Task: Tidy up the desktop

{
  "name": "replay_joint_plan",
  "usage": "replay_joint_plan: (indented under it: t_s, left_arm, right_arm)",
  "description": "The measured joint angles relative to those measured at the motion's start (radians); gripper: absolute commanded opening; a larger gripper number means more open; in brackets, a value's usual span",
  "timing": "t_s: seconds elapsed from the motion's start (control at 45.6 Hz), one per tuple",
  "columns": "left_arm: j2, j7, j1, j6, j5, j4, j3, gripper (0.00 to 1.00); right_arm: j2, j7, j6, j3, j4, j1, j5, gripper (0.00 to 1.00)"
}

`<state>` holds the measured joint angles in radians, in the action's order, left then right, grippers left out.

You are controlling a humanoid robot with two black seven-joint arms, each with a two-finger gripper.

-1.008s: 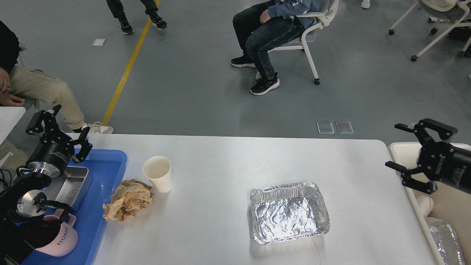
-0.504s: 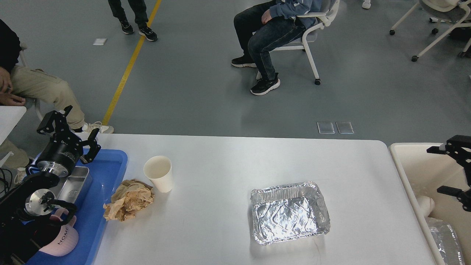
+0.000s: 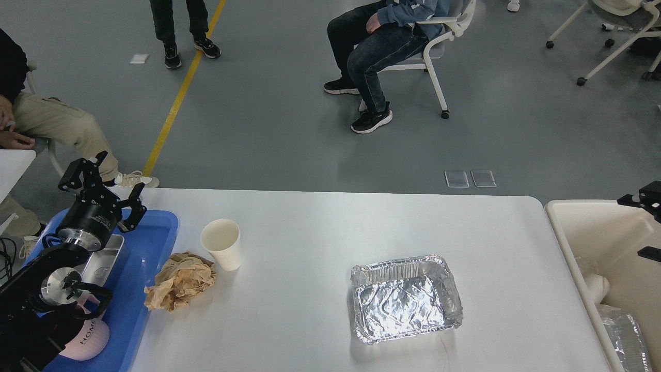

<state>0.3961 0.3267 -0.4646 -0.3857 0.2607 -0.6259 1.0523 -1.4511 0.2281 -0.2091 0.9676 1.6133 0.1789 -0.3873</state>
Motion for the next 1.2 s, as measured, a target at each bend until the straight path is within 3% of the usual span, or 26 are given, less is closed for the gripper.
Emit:
replay_joint_plan:
  t_s: [0.219,0.307,0.394,0.57,0.657,1.051,1.205]
  left_arm:
    - [0.000,0.000,0.005,-0.001,0.000,0.000,0.000,0.97]
    - [0.000,0.000,0.006,-0.001,0.000,0.000,0.000,0.97]
    - [-0.001,0.000,0.006,-0.001,0.000,0.000,0.000,0.97]
    - [0.000,0.002,0.007,-0.004,0.000,0.005,0.000,0.97]
    - [0.002,0.003,0.008,-0.006,0.001,0.006,0.000,0.97]
    - [0.013,0.008,0.033,-0.011,0.002,0.008,0.002,0.97]
    - [0.027,0.012,0.045,-0.015,0.002,0.006,0.005,0.97]
  right_arm:
    - [0.052,-0.004,0.035,0.017,-0.013,0.029,-0.046,1.00]
    - [0.068,-0.032,0.034,0.017,-0.015,0.034,-0.048,1.00]
    - [0.085,-0.095,0.025,0.011,-0.014,0.038,-0.069,1.00]
    - [0.141,-0.303,0.015,0.004,-0.018,0.037,-0.319,1.00]
    - [0.194,-0.359,0.008,-0.004,-0.038,0.036,-0.456,1.00]
    - [0.448,-0.385,-0.173,-0.156,-0.226,0.137,-0.576,1.00]
    - [0.511,-0.435,-0.210,-0.280,-0.236,0.199,-0.670,1.00]
